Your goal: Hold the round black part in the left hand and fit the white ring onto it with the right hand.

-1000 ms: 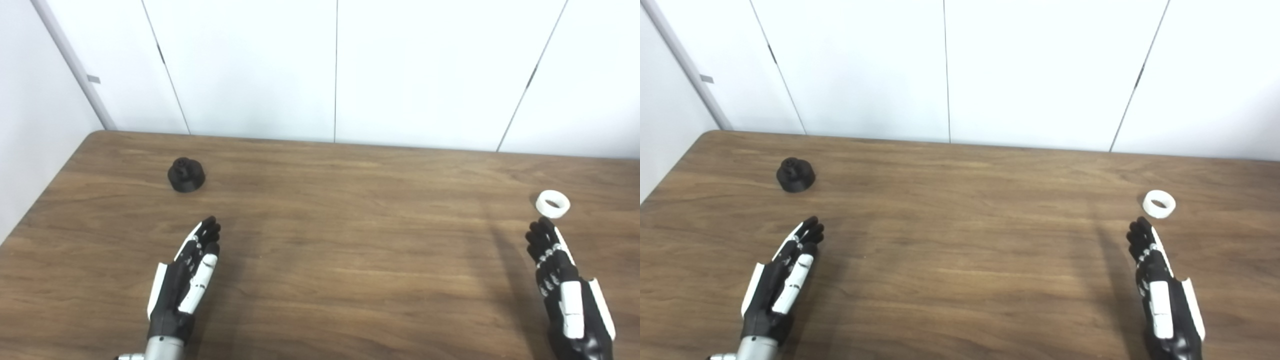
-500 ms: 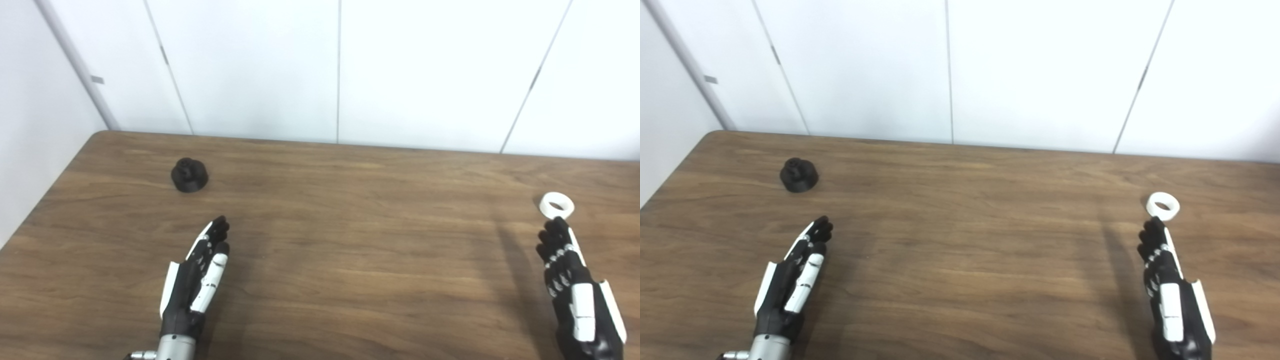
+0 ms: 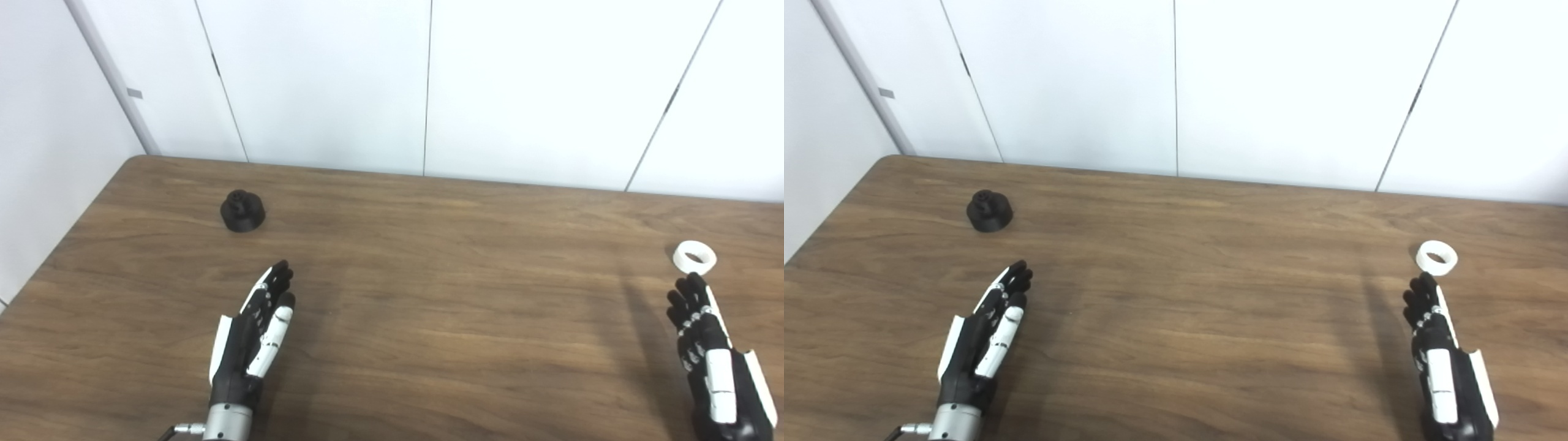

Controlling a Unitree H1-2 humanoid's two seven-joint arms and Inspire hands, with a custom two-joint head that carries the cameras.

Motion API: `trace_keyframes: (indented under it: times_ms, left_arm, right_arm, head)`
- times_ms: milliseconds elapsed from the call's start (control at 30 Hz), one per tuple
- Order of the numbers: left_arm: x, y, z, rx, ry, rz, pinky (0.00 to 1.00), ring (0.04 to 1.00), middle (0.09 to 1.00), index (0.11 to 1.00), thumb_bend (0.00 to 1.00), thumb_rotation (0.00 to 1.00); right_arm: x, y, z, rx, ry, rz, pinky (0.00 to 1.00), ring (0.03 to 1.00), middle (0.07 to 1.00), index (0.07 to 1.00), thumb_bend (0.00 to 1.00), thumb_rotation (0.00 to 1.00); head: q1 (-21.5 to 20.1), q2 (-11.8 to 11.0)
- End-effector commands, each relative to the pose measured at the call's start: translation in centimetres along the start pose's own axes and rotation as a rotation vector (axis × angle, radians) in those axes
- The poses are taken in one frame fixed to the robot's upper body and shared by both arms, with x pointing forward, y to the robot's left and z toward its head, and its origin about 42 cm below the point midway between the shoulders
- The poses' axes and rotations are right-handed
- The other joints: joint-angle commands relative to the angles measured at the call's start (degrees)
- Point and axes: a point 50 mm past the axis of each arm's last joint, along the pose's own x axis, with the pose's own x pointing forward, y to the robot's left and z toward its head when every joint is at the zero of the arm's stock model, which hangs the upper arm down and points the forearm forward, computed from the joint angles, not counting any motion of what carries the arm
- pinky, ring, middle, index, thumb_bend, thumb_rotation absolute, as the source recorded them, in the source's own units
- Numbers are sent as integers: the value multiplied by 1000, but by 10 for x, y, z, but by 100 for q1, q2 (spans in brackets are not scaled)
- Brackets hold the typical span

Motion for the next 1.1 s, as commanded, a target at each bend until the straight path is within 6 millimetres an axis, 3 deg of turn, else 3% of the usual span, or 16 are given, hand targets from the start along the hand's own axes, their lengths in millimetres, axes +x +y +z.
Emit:
trace_keyframes:
  times_ms: [0, 167, 300, 567, 933, 1067]
  left_arm:
    - [-47, -5, -17, -13, 122, 13, 966, 928, 909, 925, 477, 720]
    - [-47, -5, -14, -23, 107, 17, 982, 939, 917, 933, 478, 713]
    - [-45, -1, -7, -19, 80, 36, 985, 945, 919, 933, 504, 619]
    - [-29, 13, 28, 74, 26, 45, 965, 920, 897, 920, 570, 299]
    - [18, 42, 82, 311, -37, 97, 914, 889, 876, 882, 659, 258]
    - [34, 53, 98, 385, -39, 128, 917, 896, 871, 877, 714, 246]
  right_arm:
    - [-33, -7, -35, 1, 156, -27, 993, 975, 984, 995, 385, 1000]
    - [-33, -7, -34, 2, 157, -30, 986, 973, 985, 998, 416, 1000]
    - [-33, -7, -33, -2, 159, -34, 971, 963, 977, 990, 421, 1000]
    - [-35, -6, -32, -4, 163, -37, 970, 962, 975, 988, 429, 1000]
    - [-33, -1, -33, 2, 155, -38, 960, 950, 966, 977, 430, 1000]
    - [-33, -1, -34, 40, 139, -17, 999, 986, 991, 999, 460, 1000]
  head:
    - [-54, 23]
    - [-187, 51]
    - [-243, 60]
    - [-325, 100]
    - [-386, 121]
    - [-399, 120]
